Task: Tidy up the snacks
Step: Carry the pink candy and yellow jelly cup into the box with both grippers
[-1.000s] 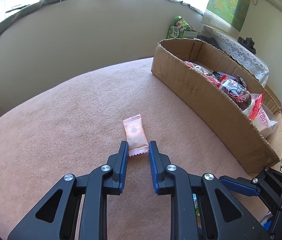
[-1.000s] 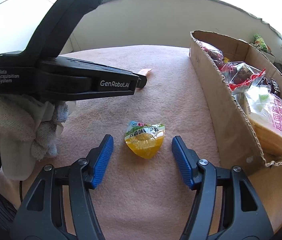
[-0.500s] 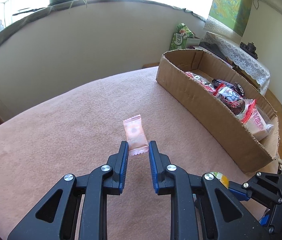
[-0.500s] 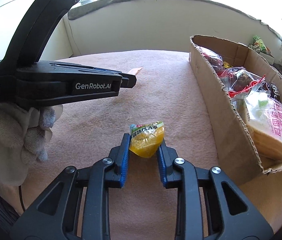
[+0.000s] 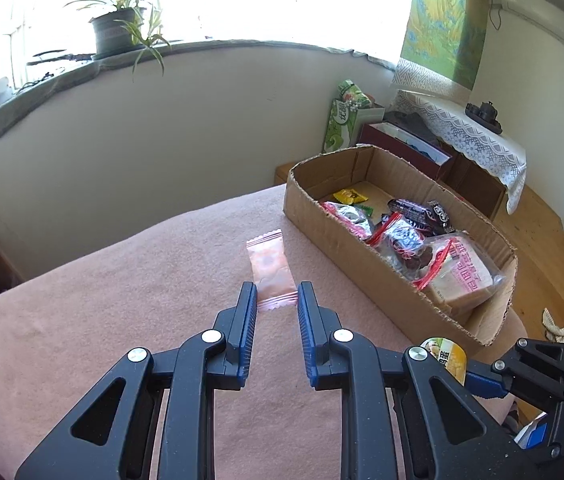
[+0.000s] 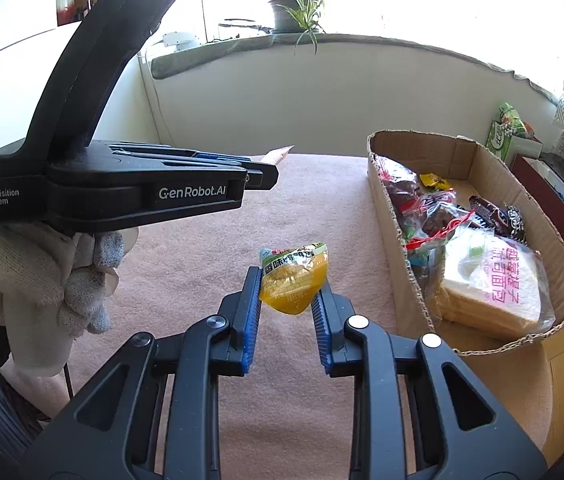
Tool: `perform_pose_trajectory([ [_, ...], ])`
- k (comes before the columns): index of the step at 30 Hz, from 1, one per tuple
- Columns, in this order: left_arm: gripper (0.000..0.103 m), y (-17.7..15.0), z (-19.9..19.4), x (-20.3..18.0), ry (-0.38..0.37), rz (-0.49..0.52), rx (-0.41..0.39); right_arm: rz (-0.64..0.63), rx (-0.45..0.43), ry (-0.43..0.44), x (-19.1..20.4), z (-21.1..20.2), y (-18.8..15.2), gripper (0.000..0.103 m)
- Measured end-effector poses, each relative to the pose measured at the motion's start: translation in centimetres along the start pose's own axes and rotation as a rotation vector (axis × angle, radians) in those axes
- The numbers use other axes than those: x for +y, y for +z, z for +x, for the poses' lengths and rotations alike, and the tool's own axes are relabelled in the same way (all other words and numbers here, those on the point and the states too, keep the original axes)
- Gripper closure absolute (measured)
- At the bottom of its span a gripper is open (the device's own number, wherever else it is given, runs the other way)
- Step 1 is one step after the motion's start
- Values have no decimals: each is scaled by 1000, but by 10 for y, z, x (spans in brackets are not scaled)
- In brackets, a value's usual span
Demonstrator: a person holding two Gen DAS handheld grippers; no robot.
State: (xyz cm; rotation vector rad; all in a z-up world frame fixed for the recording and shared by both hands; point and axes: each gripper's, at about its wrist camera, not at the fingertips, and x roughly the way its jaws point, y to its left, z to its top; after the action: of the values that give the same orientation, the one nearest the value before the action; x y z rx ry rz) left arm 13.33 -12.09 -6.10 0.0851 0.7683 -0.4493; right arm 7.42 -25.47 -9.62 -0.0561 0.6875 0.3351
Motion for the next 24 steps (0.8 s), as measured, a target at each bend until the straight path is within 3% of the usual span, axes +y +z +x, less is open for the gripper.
perform_pose_trajectory([
  [10,84,19,-4,-36,-40,27,-51,27,-79,-57,-36,-37,17,78],
  [24,84,37,24,-75,-79,40,-42,103,-83,-172,-123,-45,31,78],
])
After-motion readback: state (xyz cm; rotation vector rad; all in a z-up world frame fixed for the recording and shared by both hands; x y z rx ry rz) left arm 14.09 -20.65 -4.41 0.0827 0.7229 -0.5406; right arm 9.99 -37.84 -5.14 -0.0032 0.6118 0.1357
